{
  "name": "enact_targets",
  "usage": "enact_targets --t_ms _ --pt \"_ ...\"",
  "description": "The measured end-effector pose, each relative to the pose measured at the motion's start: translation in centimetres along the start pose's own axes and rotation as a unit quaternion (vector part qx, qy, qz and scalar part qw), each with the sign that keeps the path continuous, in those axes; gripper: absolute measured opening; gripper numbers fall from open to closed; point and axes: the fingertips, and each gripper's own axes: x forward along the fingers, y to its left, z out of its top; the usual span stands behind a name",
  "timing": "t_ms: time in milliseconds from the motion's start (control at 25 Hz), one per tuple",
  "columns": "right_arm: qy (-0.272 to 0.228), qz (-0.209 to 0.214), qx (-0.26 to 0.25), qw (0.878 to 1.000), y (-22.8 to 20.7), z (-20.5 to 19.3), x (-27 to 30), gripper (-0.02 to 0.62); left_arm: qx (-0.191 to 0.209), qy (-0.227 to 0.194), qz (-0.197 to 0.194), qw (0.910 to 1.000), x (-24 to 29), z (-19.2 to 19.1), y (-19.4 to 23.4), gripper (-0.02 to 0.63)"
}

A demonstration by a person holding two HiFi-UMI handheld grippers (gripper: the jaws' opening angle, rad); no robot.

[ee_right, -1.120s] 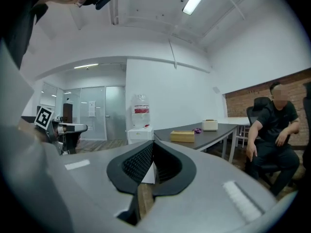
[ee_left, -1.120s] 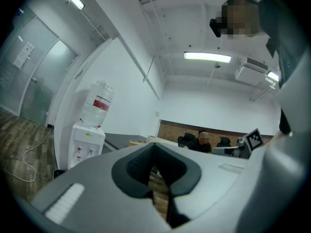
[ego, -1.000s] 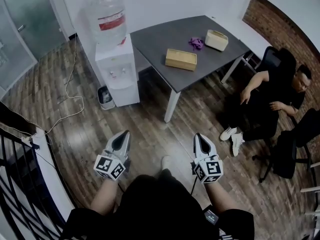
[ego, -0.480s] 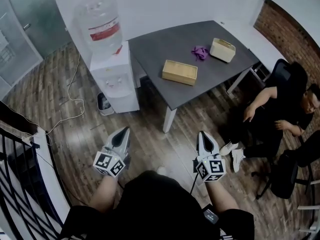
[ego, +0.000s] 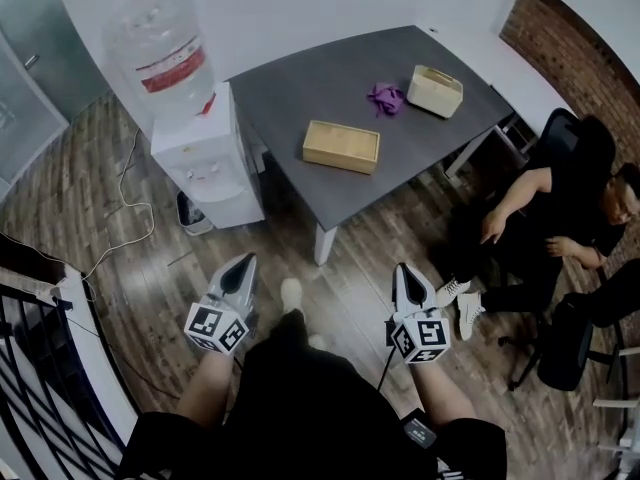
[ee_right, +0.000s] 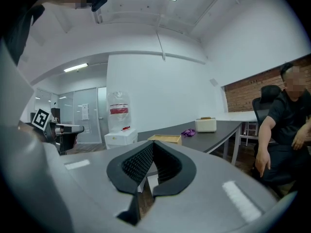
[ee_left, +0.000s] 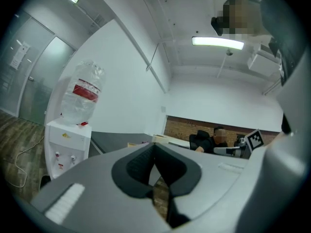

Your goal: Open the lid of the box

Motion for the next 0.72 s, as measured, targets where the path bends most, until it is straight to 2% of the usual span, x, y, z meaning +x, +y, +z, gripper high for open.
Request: enact_targets --t_ms 320,720 --pt "-0.002 -0.024 -0.010 1.000 -2.6 1.3 4.7 0.002 -0.009 -0.007 -0.025 0.9996 7.4 0.2 2.8 0.000" --pt "-0.025 -0.036 -0.010 0.999 -5.1 5.6 15.1 0.002 -0.002 -0.011 -0.043 0.9990 17.3 3.0 8.8 0.000"
